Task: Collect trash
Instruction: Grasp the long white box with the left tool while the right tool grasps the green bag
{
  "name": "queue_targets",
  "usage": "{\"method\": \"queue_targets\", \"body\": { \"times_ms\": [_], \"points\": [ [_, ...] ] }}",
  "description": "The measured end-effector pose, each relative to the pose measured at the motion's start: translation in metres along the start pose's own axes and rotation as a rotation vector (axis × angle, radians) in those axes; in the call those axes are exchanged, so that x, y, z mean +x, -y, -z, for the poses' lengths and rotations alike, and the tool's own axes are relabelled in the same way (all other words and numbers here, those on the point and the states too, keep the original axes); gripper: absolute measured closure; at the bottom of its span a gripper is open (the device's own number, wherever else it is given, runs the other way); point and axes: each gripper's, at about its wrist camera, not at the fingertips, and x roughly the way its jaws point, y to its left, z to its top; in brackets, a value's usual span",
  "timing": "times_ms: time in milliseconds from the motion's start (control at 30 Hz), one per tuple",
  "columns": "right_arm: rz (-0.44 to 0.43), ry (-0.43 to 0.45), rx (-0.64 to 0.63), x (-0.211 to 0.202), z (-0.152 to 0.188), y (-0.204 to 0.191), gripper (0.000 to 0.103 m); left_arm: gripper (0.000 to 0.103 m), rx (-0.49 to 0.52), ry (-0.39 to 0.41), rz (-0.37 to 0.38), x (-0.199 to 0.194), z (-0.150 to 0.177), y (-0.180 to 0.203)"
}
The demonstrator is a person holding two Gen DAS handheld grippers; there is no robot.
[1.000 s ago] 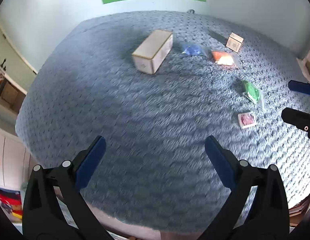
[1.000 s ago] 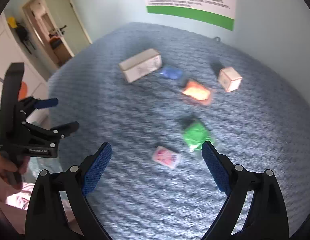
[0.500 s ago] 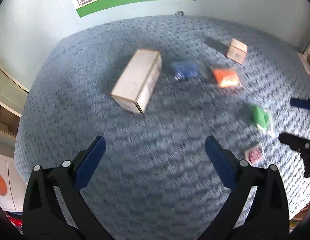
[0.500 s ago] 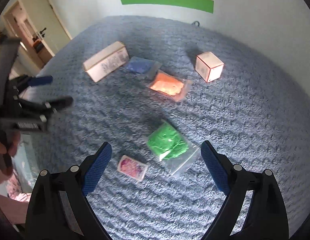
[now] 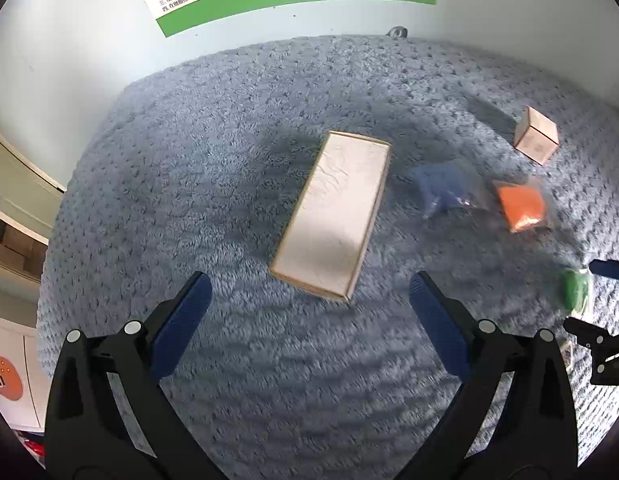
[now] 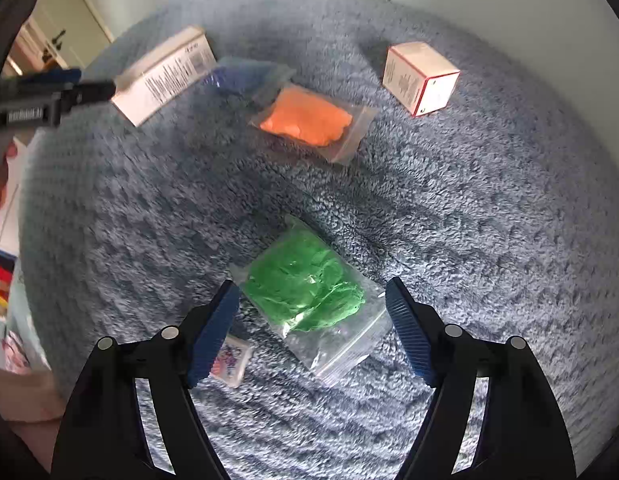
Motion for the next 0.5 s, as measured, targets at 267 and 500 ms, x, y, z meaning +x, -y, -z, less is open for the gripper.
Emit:
{"method": "queue_targets", "body": {
  "times_ms": [267,500],
  "points": [
    [0.025,-0.021,-0.002,0.017,-0.021,0.000,0.057,0.006,0.005,-0.040,0.018,0.032,-0.010,-0.009],
    [0.014,-0.035,0.024,0.016,-0.039,0.010,0.082,0.047,-0.011,-0.094,0.130,0.054,-0.009,-0.007]
  ]
}}
